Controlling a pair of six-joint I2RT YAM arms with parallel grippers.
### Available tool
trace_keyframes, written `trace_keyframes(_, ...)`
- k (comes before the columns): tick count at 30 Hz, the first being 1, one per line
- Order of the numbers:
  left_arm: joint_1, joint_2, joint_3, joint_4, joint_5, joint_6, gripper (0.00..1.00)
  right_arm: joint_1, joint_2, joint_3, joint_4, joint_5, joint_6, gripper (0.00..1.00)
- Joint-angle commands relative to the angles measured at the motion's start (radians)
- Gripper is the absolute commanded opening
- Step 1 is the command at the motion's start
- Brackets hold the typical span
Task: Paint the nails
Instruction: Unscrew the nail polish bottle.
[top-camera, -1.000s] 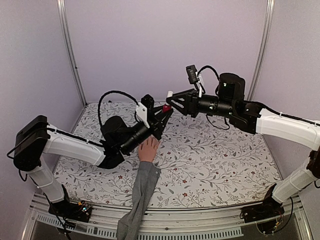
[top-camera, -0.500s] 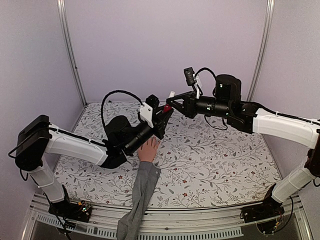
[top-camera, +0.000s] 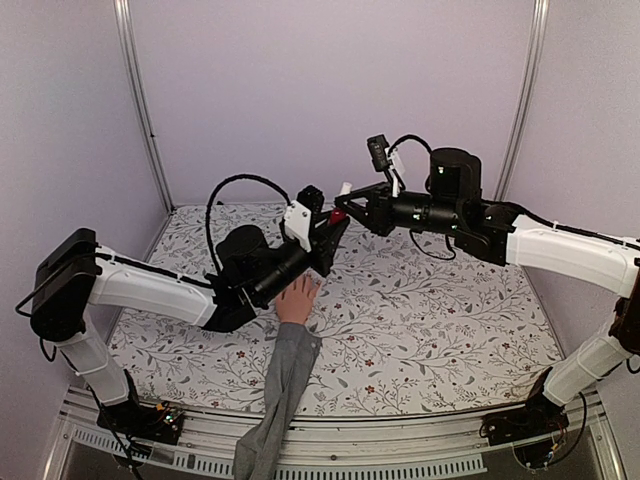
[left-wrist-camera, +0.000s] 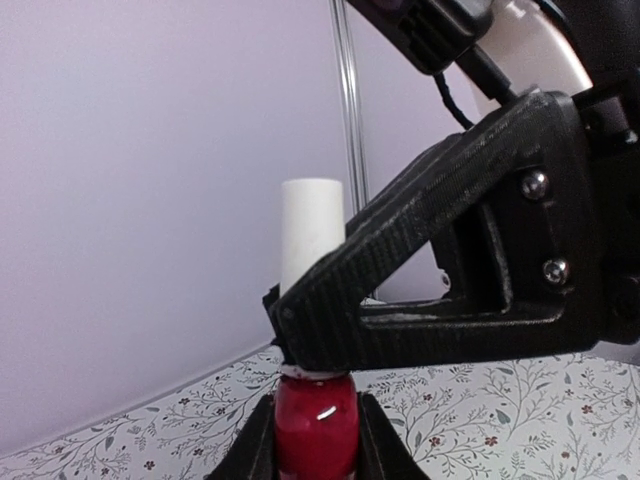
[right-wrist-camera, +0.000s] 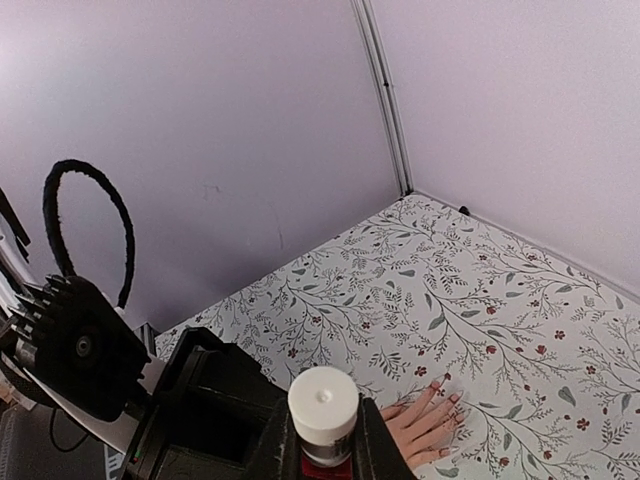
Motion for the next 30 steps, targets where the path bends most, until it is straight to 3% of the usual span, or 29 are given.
trace_keyframes(1,0.001,0.012,0.034,-0.067,0.031,-0.021,0.25,0.006,-0.014,0.042,-0.031,0.041,-0.036,0.0)
trace_keyframes(6,0.005,0.012,0.043,-0.088,0.034,-0.031,0.33,0.009,-0.009,0.049,-0.042,0.045,-0.052,0.0)
trace_keyframes(30,0.025,0.007,0.053,-0.12,0.044,-0.06,0.31,0.046,0.035,0.103,-0.131,0.144,-0.134,0.0)
